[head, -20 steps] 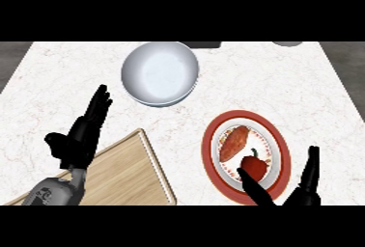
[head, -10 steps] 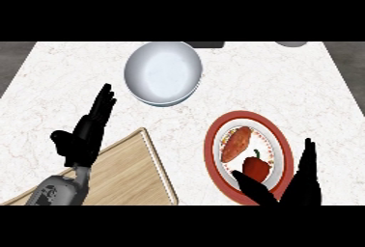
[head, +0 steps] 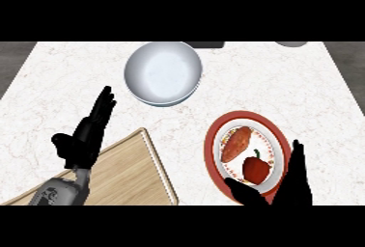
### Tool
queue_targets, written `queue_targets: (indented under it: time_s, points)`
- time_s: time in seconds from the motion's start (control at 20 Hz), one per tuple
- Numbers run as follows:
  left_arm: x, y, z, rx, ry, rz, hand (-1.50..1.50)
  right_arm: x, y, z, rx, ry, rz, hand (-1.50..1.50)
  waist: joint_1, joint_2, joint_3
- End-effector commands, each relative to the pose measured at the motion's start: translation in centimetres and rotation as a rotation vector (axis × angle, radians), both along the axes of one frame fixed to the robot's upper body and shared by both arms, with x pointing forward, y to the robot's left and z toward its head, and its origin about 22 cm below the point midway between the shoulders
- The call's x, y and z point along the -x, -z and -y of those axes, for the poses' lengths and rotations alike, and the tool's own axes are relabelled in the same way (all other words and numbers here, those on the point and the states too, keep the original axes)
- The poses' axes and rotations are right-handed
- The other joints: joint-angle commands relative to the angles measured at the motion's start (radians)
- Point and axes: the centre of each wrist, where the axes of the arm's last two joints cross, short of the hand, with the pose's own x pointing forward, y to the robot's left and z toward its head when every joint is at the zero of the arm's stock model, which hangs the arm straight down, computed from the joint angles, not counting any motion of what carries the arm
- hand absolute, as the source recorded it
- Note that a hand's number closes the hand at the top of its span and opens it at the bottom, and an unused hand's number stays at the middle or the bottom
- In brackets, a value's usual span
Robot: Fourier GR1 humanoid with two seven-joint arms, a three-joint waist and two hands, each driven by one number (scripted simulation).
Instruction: Pick the bell pepper from the plate and place it in the bowl
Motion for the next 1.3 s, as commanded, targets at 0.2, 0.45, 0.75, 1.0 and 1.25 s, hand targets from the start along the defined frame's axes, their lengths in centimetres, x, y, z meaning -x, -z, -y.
queue_targets:
  time_s: [0.2, 0.45, 0.75, 1.0, 1.25]
  points:
    - [0.0, 0.3, 0.4, 0.009, -0.012, 0.014, 0.0, -1.0, -0.3, -0.8, -0.123, 0.039, 0.061, -1.5, 0.003, 0.001, 0.001]
    - [1.3, 1.2, -0.6, 0.009, -0.003, 0.001, 0.0, 0.8, -0.6, -0.2, -0.138, 0.028, 0.092, -1.5, 0.002, -0.001, 0.0]
    - [-1.0, -0.1, 1.0, 0.005, -0.002, 0.0, 0.0, -0.3, 2.5, -1.3, -0.206, 0.065, 0.12, -1.5, 0.001, 0.001, 0.001]
    - [-1.0, -0.3, -0.9, 0.013, 0.001, -0.01, 0.0, -0.5, 4.1, -0.7, -0.226, 0.064, 0.118, -1.5, 0.001, 0.001, 0.001]
    - [-0.9, -1.1, 0.6, 0.009, 0.002, -0.012, 0.0, -1.1, 5.3, 1.2, -0.223, 0.057, 0.11, -1.5, 0.0, 0.0, 0.001]
